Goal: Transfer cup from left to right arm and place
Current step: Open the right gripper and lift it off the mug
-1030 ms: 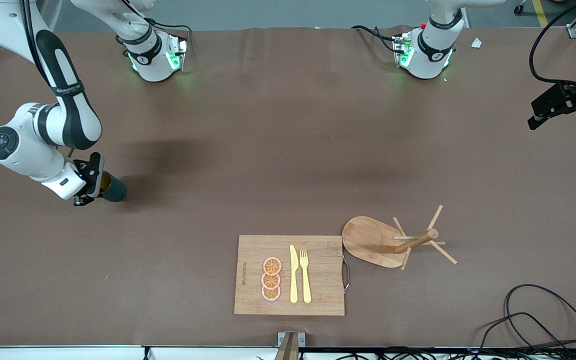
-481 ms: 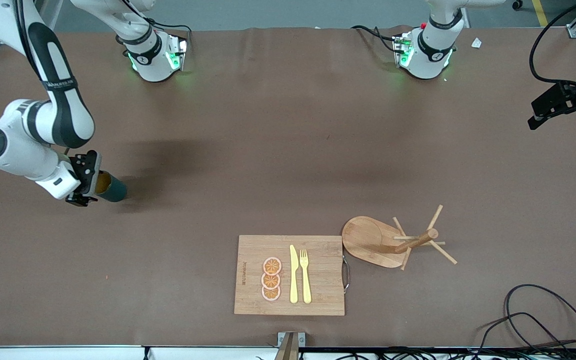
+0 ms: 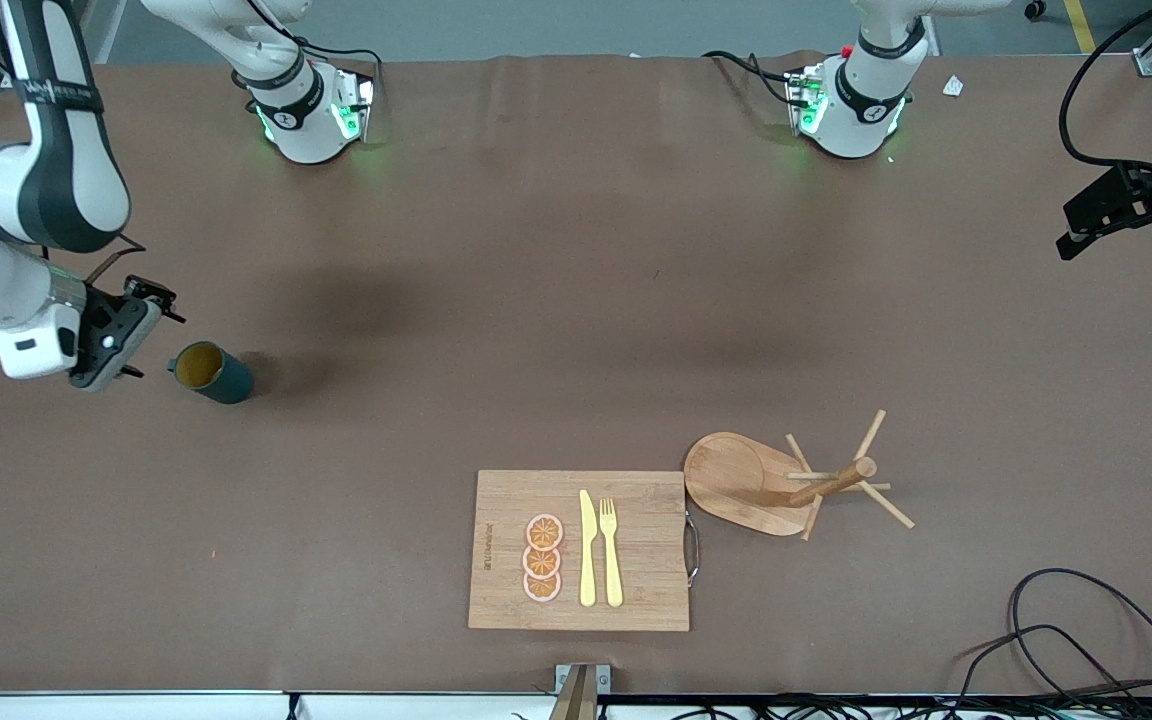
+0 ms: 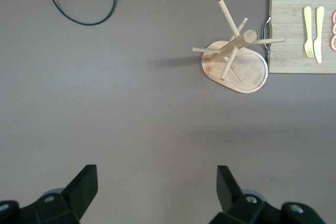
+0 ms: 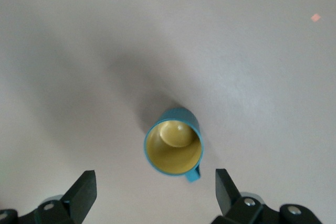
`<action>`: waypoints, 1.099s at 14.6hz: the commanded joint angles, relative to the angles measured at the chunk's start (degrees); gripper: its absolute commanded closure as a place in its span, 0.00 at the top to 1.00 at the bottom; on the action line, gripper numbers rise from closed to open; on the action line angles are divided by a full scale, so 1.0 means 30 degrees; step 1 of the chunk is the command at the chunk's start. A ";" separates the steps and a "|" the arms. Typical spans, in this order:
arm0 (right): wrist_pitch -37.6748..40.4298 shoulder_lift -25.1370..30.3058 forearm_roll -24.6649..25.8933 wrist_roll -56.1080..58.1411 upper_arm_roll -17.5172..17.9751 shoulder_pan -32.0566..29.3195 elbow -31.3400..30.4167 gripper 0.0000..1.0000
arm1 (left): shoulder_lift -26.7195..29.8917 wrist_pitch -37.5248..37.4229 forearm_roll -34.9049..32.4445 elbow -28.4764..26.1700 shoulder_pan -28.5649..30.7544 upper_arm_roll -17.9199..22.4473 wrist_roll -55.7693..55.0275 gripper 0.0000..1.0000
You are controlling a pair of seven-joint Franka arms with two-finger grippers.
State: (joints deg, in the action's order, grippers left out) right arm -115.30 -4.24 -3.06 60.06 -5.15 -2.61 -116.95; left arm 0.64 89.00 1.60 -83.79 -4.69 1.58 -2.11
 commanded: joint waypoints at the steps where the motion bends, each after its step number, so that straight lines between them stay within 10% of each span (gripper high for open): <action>1: 0.1515 0.1235 -0.0035 -0.4825 0.0135 -0.0040 0.0689 1.00 | 0.0022 0.0070 0.0199 0.0215 0.0012 -0.0027 -0.0088 1.00; 16: 1.2767 0.0420 0.1021 -1.6503 -0.0011 0.0578 1.0413 1.00 | -0.0154 0.0070 0.0141 0.0596 0.0012 0.0002 0.0293 1.00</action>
State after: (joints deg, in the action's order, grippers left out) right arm -80.11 -0.37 -0.23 11.52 -5.04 0.34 -91.01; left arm 0.63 89.18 1.60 -83.16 -4.71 1.56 -1.90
